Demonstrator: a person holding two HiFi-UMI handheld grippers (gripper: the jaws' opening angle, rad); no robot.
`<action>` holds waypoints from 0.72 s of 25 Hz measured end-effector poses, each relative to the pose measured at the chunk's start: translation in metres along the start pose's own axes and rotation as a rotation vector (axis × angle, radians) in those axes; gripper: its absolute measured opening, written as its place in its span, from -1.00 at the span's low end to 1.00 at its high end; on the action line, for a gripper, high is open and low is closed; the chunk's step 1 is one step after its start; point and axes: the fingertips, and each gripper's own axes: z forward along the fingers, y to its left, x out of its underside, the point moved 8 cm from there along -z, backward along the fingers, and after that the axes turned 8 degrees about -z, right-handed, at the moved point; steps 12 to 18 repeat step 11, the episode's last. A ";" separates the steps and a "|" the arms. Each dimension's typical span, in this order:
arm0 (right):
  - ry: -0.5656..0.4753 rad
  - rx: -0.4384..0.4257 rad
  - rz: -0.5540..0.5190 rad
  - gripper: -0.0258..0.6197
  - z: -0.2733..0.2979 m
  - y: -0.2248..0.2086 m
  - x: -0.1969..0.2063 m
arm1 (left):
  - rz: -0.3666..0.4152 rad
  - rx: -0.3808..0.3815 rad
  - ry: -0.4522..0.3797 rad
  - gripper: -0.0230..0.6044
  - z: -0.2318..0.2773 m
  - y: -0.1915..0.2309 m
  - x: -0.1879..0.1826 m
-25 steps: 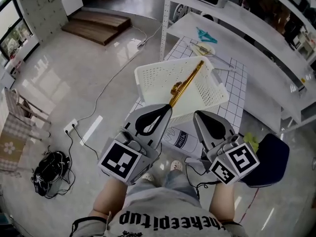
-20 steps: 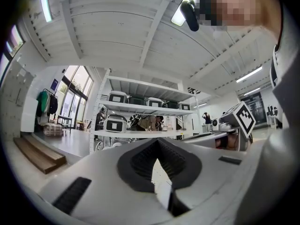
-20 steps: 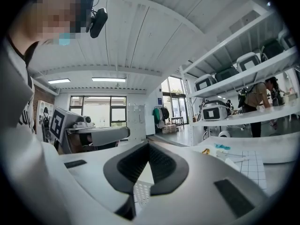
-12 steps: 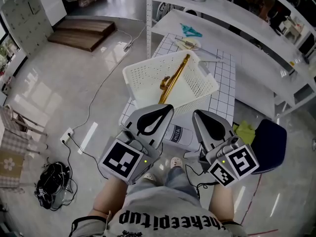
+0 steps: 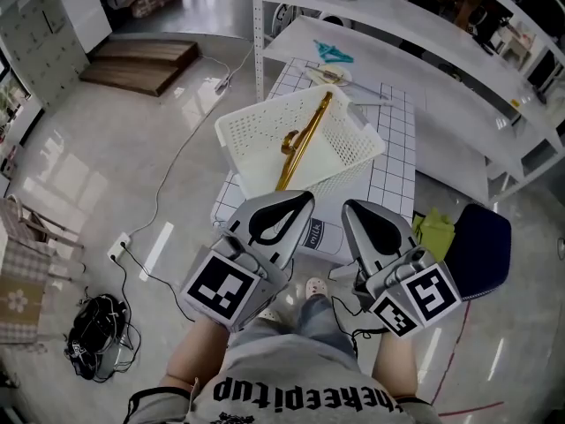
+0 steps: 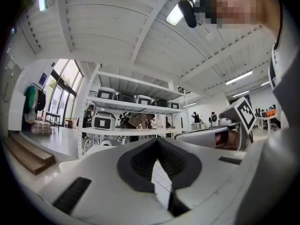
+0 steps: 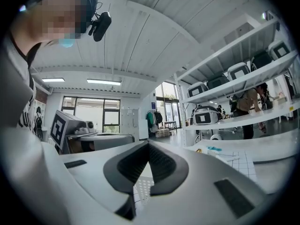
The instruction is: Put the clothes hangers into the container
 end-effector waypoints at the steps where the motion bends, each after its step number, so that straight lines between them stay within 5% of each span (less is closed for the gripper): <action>1: -0.002 0.002 0.001 -0.89 -0.001 0.001 0.000 | -0.004 0.001 0.003 -0.88 -0.002 -0.001 0.000; 18: -0.009 0.001 0.003 -0.89 -0.004 0.013 0.001 | -0.035 0.005 0.023 -0.88 -0.013 -0.007 0.003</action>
